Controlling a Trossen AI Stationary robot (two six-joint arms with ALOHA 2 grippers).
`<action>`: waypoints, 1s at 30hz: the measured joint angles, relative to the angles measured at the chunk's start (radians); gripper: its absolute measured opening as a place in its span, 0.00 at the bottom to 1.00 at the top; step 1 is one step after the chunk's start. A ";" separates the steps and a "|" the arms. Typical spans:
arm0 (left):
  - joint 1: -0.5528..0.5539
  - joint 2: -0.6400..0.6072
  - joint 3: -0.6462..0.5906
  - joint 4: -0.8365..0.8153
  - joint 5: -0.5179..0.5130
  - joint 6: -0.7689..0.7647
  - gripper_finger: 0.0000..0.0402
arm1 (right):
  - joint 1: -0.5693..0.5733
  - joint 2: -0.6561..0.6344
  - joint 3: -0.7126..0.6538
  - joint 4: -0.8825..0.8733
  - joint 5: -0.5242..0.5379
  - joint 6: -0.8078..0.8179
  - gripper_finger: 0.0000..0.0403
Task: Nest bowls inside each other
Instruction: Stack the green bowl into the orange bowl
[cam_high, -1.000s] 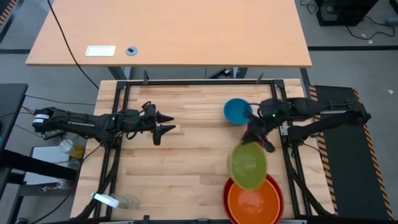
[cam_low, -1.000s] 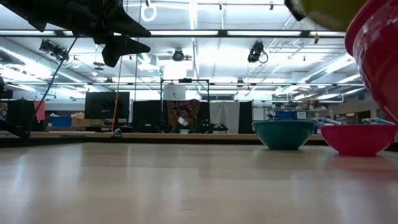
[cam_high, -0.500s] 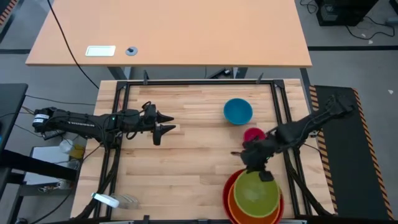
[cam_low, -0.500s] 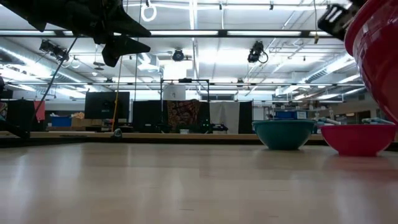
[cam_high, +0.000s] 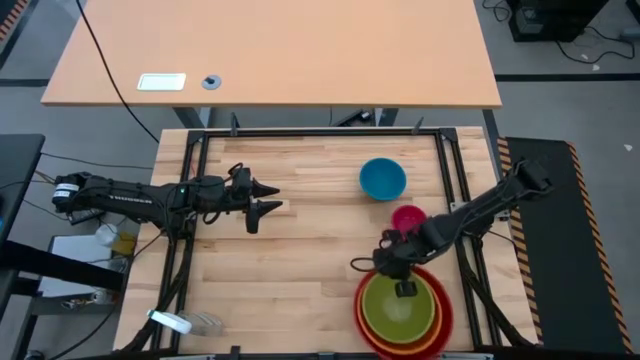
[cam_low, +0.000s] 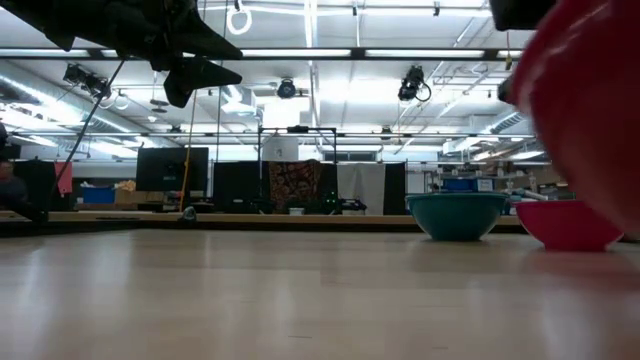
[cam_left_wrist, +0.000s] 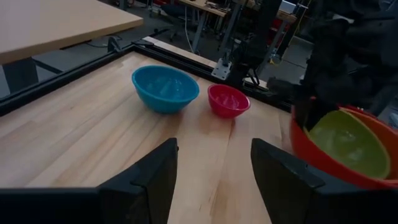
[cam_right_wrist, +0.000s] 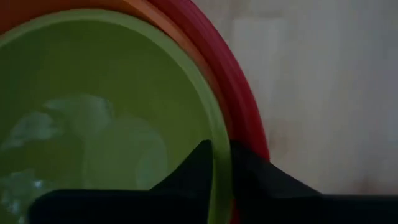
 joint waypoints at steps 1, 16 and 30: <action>0.000 0.000 0.000 0.000 0.000 0.000 0.51 | -0.009 -0.004 0.000 0.001 0.036 -0.020 0.21; 0.000 0.000 0.000 -0.003 0.018 0.000 0.51 | -0.117 -0.049 0.097 -0.085 0.142 -0.246 0.53; 0.000 0.000 0.000 -0.008 0.027 0.001 0.51 | -0.173 -0.048 0.160 -0.320 0.292 -0.204 0.54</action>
